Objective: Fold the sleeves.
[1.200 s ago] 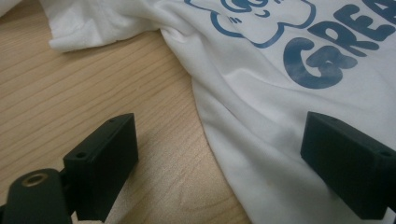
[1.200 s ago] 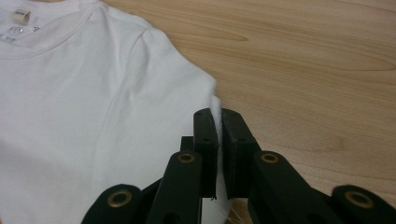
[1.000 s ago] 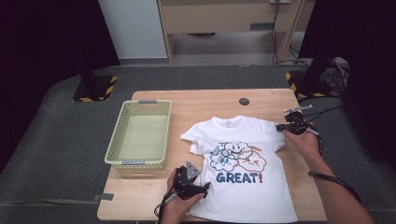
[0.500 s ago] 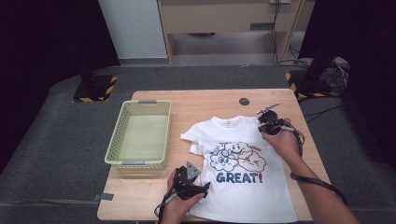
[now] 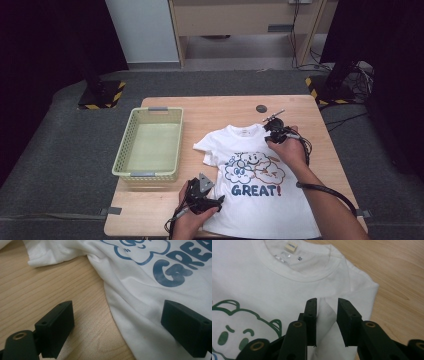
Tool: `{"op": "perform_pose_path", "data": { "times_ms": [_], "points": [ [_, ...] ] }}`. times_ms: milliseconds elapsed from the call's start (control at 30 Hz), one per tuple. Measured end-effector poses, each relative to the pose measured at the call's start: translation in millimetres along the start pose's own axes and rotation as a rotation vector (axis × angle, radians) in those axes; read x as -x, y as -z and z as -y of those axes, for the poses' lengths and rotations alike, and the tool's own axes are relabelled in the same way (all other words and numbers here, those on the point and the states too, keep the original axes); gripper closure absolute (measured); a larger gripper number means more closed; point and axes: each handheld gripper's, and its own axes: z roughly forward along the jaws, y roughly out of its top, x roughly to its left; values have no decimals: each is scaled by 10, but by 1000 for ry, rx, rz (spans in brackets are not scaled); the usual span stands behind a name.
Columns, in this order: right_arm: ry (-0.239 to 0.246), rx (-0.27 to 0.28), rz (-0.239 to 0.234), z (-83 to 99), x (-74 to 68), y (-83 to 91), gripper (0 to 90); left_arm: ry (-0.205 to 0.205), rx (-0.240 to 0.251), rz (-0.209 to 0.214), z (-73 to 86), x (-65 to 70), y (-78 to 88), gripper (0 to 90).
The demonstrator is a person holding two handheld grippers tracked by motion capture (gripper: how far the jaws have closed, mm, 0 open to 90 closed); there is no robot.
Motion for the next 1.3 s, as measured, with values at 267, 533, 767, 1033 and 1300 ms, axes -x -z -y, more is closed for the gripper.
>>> {"op": "perform_pose_path", "data": {
  "times_ms": [267, 533, 767, 1033, 1300],
  "points": [
    [9, 53, -60, 94, 3, 73, 396, 2, 1, -1, 3, 2, 1, 112],
    [13, 130, -139, 342, 2, 159, 241, 5, -3, 4, 5, 3, 7, 107],
    [22, 169, -187, 544, -2, 115, 100, 27, 3, -1, 2, -37, 12, 93],
    [0, 243, -233, 759, 136, 259, 92, 57, 40, 0, -41, -63, 159, 112],
    [1, 286, -238, 1033, 271, 367, 292, 19, 32, -28, -244, -14, 248, 154]
  ]
}}
